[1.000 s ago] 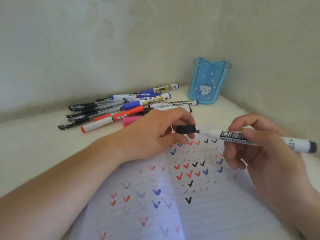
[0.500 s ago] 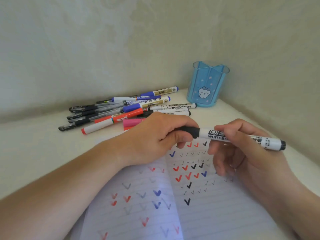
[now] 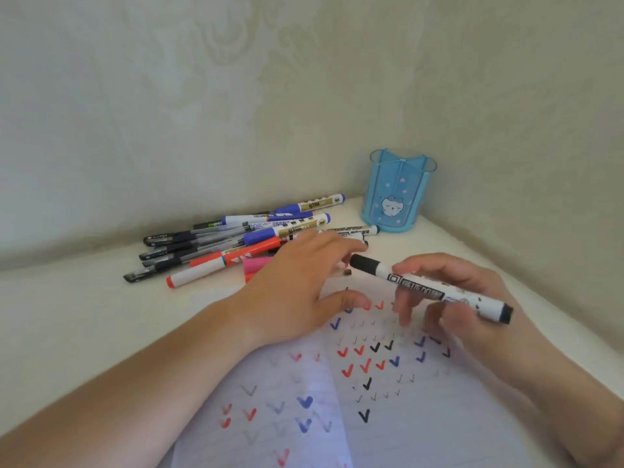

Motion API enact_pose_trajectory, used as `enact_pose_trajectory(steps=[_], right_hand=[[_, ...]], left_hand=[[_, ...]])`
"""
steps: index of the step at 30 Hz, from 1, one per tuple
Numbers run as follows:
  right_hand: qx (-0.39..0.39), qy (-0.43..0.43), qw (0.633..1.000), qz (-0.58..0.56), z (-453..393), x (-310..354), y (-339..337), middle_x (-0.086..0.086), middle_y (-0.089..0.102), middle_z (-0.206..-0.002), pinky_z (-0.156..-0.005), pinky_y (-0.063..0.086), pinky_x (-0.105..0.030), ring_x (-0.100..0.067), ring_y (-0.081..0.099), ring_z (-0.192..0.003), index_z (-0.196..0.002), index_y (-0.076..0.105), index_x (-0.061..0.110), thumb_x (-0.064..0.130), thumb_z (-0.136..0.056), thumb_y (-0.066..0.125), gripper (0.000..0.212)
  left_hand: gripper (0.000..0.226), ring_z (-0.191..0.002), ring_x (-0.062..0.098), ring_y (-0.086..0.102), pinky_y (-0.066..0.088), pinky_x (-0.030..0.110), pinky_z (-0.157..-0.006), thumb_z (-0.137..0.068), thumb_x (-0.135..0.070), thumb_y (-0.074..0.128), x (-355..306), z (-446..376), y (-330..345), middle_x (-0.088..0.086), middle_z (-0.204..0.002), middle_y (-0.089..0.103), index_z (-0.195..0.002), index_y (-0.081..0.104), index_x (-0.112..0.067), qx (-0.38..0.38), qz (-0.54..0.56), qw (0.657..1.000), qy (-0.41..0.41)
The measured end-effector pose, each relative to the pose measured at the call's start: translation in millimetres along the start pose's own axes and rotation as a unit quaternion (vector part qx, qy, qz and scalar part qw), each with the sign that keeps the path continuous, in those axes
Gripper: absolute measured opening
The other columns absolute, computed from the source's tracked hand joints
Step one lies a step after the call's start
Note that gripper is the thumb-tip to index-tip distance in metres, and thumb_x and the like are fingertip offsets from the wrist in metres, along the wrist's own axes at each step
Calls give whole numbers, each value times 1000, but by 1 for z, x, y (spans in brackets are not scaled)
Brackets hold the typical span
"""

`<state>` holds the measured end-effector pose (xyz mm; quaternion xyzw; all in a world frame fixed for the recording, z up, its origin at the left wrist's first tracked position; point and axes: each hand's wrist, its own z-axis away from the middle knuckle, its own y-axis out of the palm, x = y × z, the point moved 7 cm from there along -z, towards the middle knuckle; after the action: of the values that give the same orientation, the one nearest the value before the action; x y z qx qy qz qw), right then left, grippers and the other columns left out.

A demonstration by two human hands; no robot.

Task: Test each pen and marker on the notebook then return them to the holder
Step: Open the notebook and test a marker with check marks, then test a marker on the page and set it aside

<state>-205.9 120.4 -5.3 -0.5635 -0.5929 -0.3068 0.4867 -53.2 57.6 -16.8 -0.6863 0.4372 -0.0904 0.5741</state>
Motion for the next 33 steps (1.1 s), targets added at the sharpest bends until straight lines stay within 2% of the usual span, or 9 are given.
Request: enact_pose_trajectory(steps=[3,5,8,10,16,23,27,29,33], right_hand=[[58,81,995,-24,0,0,-20,-9,67,-118,-59,51,-31,-23,64,-97,-124,61,28,98,-44,45,109],[-15,97,995,-5,3,-9,-43,-8,65,-122,-58,46,-27,-24,59,-91,-120,67,30,92,-59,44,89],[-218,112,943,225,12,-22,-88,-9,67,-97,-49,40,-16,-19,51,-66,-87,73,41,30,-85,70,11],[-203,149,883,396,13,-36,-98,2,63,-86,-54,38,-13,-11,51,-63,-84,64,47,8,-84,67,39],[-176,209,795,542,16,-45,-94,6,60,-122,-88,44,-35,-24,52,-110,-115,65,35,28,-83,66,33],[-215,166,780,563,18,-35,-95,9,59,-115,-78,35,-30,-22,42,-107,-109,68,33,33,-82,66,26],[-273,17,812,516,18,-4,-74,13,64,-97,-68,39,-29,-16,49,-91,-95,71,30,26,-81,72,14],[-238,0,892,385,15,-2,-59,14,67,-83,-62,41,-21,-8,53,-73,-88,73,37,38,-81,71,8],[-55,25,991,116,6,-20,-12,7,60,-67,-61,37,-24,-9,45,-60,-108,71,38,73,-64,68,56]], left_hand=[[59,-128,15,26,27,34,-109,-86,-60,55,23,4,-1,-12,-140,24,-138,41,-36,-45,-96,986,-125],[56,-128,18,24,26,38,-106,-88,-59,52,32,4,-1,-10,-140,22,-138,39,-37,-56,-123,976,-169],[40,-122,19,29,26,38,-100,-92,-49,49,42,3,-8,-9,-132,34,-129,47,-35,-77,-167,966,-180],[30,-118,20,34,27,38,-95,-93,-47,49,48,3,-14,-10,-124,45,-120,54,-35,-92,-179,961,-188],[31,-118,27,39,29,41,-89,-94,-37,52,70,4,-32,-4,-128,50,-123,56,-27,-145,-206,940,-232],[27,-114,24,41,28,39,-86,-94,-35,53,86,3,-35,-7,-120,57,-119,60,-30,-141,-196,935,-261],[19,-101,22,51,35,36,-83,-96,-33,52,71,0,-43,-7,-106,63,-111,64,-29,-180,-172,946,-208],[16,-82,10,57,42,27,-73,-99,-34,50,50,-1,-46,-10,-87,65,-97,65,-29,-188,-16,971,-148],[18,-62,6,51,39,23,-58,-99,-38,49,-14,4,-23,-5,-76,62,-93,62,-27,-31,195,980,12]])
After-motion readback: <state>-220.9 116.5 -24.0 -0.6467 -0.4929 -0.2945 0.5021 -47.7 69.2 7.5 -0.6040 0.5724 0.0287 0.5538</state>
